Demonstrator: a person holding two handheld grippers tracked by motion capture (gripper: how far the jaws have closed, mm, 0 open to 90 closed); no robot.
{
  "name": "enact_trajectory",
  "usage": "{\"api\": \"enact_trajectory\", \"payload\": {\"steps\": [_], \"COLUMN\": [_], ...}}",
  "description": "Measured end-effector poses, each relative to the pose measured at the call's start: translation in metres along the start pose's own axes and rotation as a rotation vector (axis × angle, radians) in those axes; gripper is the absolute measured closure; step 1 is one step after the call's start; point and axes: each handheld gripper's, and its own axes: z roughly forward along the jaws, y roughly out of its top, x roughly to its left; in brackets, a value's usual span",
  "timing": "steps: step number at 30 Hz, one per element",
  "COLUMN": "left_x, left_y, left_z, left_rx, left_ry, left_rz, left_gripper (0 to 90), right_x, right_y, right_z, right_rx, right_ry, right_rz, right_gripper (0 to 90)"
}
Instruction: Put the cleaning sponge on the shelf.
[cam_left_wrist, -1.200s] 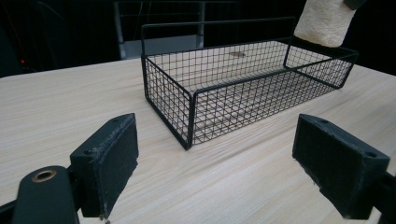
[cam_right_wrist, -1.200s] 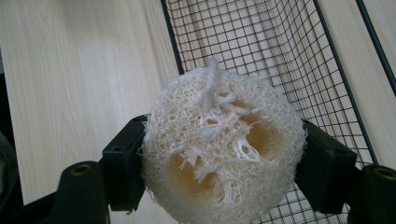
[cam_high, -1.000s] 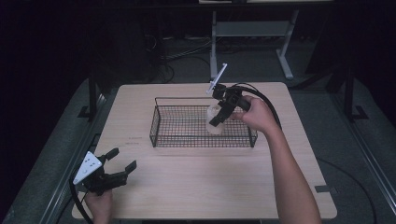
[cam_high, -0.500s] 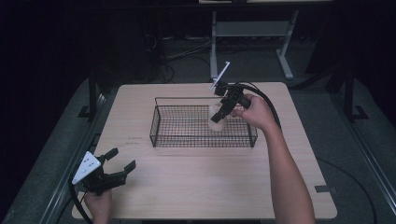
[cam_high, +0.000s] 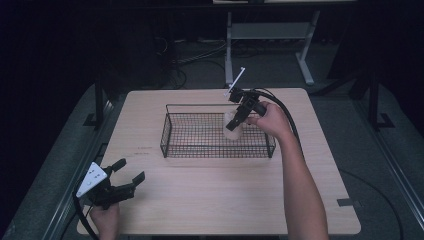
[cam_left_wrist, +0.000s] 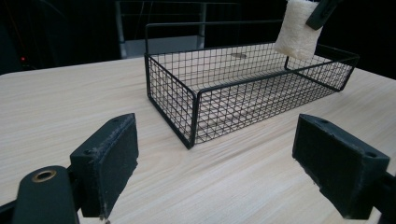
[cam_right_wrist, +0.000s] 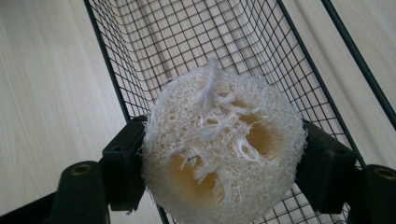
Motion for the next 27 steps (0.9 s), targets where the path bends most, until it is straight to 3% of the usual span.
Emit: {"api": "enact_trajectory", "payload": {"steps": [11,27], "left_x": [0.0,0.0], "left_y": [0.0,0.0], "left_z": [0.0,0.0], "left_rx": [-0.001,0.0], "left_ry": [-0.001,-0.003], "left_rz": [-0.003,-0.007], "left_gripper": [13.8,13.8], "right_x": [-0.005,-0.013], "right_y": [-0.003,-0.025], "right_z": [0.012,0.032], "right_rx": [0.018,0.029], "right_ry": [0.004,0.016], "right_rz": [0.02,0.068], "right_gripper": [27.2,27.2]}}
